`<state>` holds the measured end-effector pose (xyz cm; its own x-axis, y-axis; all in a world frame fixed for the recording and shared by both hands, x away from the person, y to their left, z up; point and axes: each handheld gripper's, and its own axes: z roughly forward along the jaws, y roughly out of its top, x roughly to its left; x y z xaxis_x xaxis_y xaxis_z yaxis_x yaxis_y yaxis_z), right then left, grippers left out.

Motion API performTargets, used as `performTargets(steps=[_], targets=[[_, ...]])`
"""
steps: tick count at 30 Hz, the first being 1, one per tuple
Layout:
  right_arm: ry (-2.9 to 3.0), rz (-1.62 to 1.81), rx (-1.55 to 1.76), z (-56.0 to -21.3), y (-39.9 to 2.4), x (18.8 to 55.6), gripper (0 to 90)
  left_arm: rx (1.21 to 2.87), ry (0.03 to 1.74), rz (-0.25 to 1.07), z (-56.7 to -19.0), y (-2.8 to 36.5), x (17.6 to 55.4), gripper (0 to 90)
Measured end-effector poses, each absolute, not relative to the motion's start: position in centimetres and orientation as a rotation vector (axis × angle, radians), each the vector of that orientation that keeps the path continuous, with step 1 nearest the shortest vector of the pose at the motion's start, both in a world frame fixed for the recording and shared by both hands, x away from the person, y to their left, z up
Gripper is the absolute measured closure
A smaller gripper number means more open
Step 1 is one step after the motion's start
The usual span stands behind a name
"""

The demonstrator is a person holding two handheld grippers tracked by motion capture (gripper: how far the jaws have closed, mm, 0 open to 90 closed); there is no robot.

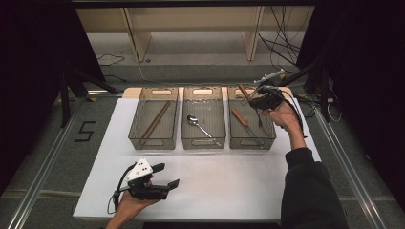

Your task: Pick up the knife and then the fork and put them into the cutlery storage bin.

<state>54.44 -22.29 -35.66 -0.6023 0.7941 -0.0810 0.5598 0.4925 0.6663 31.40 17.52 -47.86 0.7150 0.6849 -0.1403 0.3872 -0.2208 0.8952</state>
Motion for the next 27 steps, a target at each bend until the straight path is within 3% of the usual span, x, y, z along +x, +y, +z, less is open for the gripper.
performTargets(steps=[27], targets=[[2.351,0.835,1.180,-37.3,-22.6,54.9,79.8,1.843,0.837,0.343,-47.9,17.5,31.4,16.9]])
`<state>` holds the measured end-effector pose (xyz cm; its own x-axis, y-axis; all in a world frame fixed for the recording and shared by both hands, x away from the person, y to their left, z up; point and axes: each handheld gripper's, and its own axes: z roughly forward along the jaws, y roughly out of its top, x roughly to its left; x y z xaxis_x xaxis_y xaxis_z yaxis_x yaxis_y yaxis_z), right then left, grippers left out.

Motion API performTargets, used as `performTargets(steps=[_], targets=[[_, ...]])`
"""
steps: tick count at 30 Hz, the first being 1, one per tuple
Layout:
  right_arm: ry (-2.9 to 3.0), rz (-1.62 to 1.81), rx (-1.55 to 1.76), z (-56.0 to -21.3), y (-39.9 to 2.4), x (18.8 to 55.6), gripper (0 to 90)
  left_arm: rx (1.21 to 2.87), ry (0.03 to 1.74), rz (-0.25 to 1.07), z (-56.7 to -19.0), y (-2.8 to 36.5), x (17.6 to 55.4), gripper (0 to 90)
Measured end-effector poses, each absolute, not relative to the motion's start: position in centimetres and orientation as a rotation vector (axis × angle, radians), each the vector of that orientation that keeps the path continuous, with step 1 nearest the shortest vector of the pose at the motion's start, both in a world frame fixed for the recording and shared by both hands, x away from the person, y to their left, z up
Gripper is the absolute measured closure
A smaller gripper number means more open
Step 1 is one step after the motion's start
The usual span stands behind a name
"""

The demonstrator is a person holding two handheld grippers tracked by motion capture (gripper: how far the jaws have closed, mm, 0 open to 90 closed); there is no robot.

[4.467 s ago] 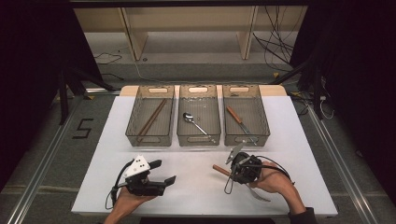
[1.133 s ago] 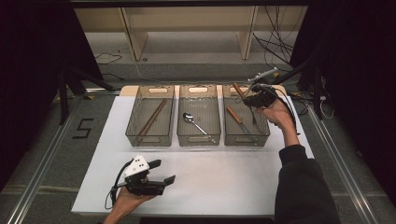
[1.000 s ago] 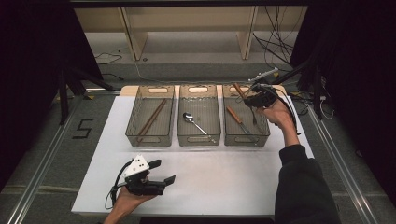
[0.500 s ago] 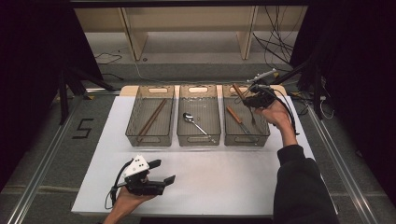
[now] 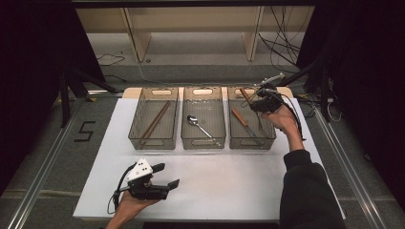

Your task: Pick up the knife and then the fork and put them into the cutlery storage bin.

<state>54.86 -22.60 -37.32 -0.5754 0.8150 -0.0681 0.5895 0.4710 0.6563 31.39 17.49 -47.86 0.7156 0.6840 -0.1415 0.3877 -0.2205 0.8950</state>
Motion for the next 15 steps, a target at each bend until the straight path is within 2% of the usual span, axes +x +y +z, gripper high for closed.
performTargets(steps=[3,4,7,15], targets=[[2.341,0.848,1.225,-37.2,-22.8,55.0,63.3,1.844,0.837,0.344,-47.9,17.5,31.4,16.9],[2.337,0.849,1.237,-37.0,-22.9,55.0,60.8,1.844,0.837,0.344,-47.8,17.5,31.4,16.9],[2.329,0.876,1.243,-36.6,-23.0,54.7,55.8,1.845,0.837,0.344,-47.9,17.5,31.4,16.9],[2.323,0.933,1.261,-36.2,-22.9,53.7,49.9,1.844,0.837,0.344,-47.9,17.5,31.4,16.9]])
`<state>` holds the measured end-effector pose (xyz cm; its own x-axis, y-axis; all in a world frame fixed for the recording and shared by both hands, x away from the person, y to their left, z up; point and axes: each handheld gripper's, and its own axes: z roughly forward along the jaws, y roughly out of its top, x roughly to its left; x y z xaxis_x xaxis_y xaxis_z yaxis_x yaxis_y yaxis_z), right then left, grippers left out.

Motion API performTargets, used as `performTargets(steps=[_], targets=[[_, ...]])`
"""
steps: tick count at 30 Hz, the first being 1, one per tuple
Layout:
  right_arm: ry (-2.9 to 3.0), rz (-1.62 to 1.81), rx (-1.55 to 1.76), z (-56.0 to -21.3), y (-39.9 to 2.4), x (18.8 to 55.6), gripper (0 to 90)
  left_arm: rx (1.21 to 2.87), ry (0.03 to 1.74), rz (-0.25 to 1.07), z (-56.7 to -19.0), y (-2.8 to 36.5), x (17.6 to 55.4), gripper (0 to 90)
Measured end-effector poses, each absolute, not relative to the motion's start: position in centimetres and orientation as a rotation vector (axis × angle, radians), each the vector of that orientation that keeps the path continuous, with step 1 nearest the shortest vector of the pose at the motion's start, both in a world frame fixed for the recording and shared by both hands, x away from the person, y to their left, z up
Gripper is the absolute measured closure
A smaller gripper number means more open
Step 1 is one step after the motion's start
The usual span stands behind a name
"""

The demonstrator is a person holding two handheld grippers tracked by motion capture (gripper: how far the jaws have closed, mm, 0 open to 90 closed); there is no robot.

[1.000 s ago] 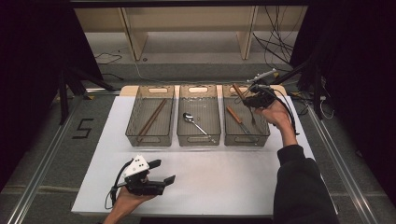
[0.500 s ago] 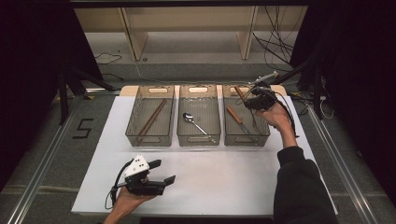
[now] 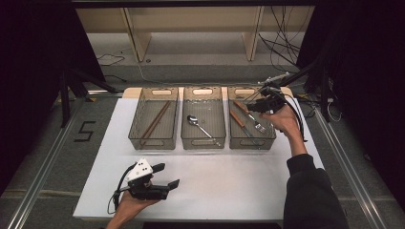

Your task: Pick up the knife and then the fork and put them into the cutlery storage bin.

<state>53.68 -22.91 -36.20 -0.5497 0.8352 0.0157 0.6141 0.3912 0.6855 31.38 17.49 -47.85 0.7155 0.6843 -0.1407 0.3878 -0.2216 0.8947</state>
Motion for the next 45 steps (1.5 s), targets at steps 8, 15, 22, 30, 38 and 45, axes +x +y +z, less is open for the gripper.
performTargets(steps=[8,15,22,30,38,45], targets=[[2.304,1.056,1.232,-36.3,-22.4,51.0,43.8,1.849,0.836,0.345,-47.8,17.5,31.4,16.9],[2.299,1.140,1.202,-36.2,-22.0,48.3,40.5,1.849,0.836,0.344,-47.8,17.5,31.4,16.9],[2.304,1.186,1.153,-36.1,-21.5,46.3,38.8,1.845,0.839,0.343,-47.9,17.5,31.4,16.9],[2.317,1.206,1.097,-36.6,-20.8,44.0,36.5,1.849,0.837,0.344,-47.9,17.5,31.4,16.9],[2.331,1.251,1.047,-37.7,-20.5,41.6,34.8,1.849,0.838,0.345,-47.9,17.5,31.4,16.9],[2.342,1.274,1.029,-38.8,-20.2,39.8,33.4,1.845,0.840,0.344,-47.9,17.5,31.4,16.9]])
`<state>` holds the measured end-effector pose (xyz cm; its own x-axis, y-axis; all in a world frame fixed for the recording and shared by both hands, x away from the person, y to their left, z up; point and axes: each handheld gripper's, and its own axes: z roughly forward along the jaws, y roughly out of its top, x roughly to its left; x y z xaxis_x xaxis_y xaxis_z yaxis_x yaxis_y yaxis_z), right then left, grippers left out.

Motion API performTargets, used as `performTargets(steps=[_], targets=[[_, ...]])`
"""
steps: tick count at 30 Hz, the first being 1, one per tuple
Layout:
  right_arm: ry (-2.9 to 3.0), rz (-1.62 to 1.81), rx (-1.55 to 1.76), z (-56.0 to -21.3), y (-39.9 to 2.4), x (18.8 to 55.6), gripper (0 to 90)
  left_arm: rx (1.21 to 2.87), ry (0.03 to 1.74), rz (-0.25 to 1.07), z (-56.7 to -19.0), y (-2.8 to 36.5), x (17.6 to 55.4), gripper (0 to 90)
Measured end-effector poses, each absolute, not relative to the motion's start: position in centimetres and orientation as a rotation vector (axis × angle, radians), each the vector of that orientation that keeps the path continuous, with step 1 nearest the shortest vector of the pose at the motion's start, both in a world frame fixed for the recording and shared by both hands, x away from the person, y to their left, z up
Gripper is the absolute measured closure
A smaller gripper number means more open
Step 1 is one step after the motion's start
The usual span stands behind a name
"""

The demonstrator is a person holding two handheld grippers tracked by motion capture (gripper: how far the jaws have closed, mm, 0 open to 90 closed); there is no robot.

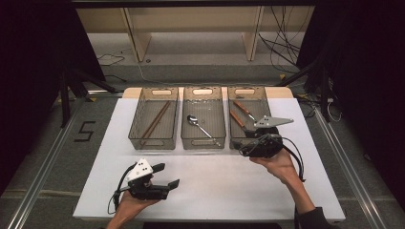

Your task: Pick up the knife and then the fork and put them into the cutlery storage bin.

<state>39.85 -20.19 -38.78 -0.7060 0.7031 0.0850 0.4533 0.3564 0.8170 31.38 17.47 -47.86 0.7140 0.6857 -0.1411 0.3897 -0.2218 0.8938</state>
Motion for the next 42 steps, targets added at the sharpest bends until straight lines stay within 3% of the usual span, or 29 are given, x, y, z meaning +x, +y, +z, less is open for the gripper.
performTargets(steps=[42], targets=[[2.290,1.458,1.009,-43.9,-21.6,32.4,24.3,1.835,0.845,0.340,-47.8,17.7,31.4,16.9]])
